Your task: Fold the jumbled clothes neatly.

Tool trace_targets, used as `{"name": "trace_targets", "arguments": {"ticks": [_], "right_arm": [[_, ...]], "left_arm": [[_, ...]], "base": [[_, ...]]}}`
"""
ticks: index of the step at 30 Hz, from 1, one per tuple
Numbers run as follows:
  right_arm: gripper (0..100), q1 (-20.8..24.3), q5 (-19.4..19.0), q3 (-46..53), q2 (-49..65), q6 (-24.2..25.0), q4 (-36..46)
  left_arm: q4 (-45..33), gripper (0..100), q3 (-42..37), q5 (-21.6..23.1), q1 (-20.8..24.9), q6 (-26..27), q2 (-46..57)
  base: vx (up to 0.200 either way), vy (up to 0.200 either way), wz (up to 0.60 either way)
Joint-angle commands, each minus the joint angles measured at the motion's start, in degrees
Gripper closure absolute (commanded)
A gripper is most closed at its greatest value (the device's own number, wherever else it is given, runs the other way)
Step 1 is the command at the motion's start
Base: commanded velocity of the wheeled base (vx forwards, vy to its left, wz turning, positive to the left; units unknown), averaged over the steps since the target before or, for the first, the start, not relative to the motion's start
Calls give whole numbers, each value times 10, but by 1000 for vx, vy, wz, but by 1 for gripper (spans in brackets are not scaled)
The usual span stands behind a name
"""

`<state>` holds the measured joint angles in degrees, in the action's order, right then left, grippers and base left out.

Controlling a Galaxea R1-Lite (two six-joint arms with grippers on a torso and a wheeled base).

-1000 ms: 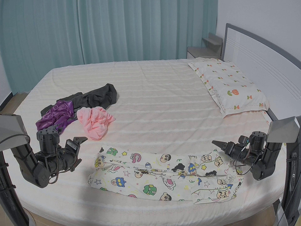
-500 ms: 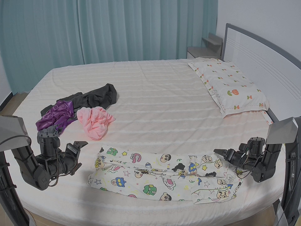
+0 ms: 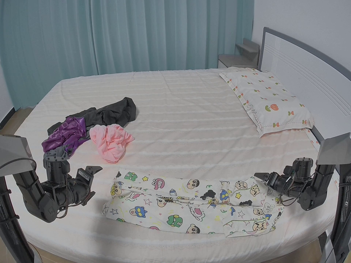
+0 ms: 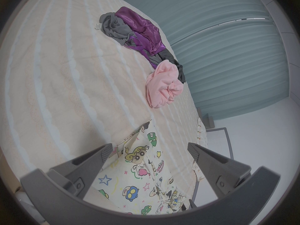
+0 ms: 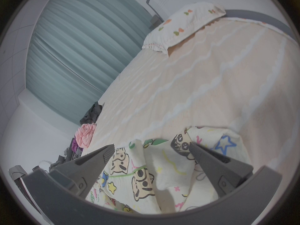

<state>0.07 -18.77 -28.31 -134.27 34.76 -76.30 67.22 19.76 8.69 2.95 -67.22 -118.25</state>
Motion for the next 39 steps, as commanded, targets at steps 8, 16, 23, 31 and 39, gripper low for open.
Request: {"name": "trace_targets", "arguments": {"ticks": [8, 16, 23, 31, 39], "right_arm": [[0, 34, 5, 19, 91, -31, 4], [0, 74, 6, 53, 30, -102, -2], [0, 63, 7, 52, 29, -116, 0], [0, 67, 7, 57, 26, -134, 4], [100, 62, 7, 54, 10, -145, 11]], "left_arm": [[1, 0, 2, 2, 2, 1, -1], [1, 0, 4, 2, 3, 2, -3], [1, 0, 4, 2, 9, 2, -4], [2, 0, 6, 13, 11, 2, -11], [41, 0, -2, 13, 11, 3, -22]], "base": [[0, 0, 0], [0, 0, 0], [0, 0, 0], [0, 0, 0], [0, 0, 0]]}}
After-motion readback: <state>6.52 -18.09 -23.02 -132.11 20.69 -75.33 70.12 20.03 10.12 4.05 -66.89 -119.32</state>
